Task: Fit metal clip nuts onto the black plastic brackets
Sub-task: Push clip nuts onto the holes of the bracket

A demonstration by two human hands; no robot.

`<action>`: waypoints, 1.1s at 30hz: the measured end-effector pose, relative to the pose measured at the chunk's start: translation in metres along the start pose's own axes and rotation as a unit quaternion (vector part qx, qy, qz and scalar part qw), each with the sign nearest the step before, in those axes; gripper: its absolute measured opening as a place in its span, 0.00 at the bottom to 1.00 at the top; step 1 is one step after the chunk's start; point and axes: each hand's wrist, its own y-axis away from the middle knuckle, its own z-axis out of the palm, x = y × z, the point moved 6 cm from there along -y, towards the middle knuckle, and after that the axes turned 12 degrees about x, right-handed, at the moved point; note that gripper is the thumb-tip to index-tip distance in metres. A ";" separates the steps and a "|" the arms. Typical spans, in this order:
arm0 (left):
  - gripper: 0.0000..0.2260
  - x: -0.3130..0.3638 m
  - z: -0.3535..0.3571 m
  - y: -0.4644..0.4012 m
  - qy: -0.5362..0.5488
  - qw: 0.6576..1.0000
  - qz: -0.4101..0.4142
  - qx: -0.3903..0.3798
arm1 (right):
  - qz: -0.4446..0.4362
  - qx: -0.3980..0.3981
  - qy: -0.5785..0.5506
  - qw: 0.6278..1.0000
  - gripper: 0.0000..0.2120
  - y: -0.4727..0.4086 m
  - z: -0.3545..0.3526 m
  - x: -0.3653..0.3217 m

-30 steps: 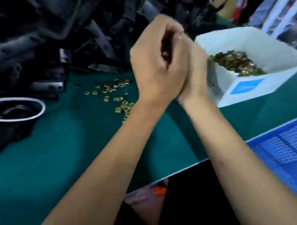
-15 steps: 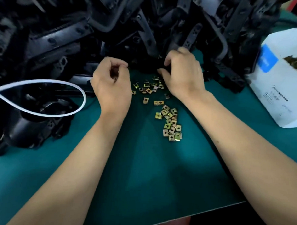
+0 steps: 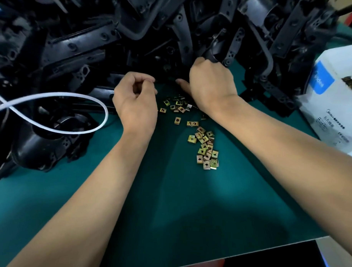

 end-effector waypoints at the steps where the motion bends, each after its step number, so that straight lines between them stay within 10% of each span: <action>1: 0.10 0.000 0.001 0.000 0.002 1.000 -0.004 -0.001 | 0.000 0.012 -0.007 1.000 0.27 0.001 -0.003 0.001; 12: 0.13 -0.001 0.007 0.002 0.118 0.983 -0.123 -0.066 | 0.138 0.126 -0.131 0.973 0.10 0.027 -0.055 0.028; 21: 0.30 0.013 0.031 0.038 0.154 0.895 -0.192 -0.373 | 0.096 0.302 -0.244 0.916 0.08 0.046 -0.082 0.053; 26: 0.23 0.013 0.027 0.043 0.196 0.874 -0.233 -0.378 | -0.053 0.213 -0.342 0.914 0.24 0.046 -0.071 0.010; 33: 0.05 0.013 0.025 0.039 0.151 0.910 -0.229 -0.311 | 0.056 0.082 -0.380 0.920 0.31 0.042 -0.048 0.024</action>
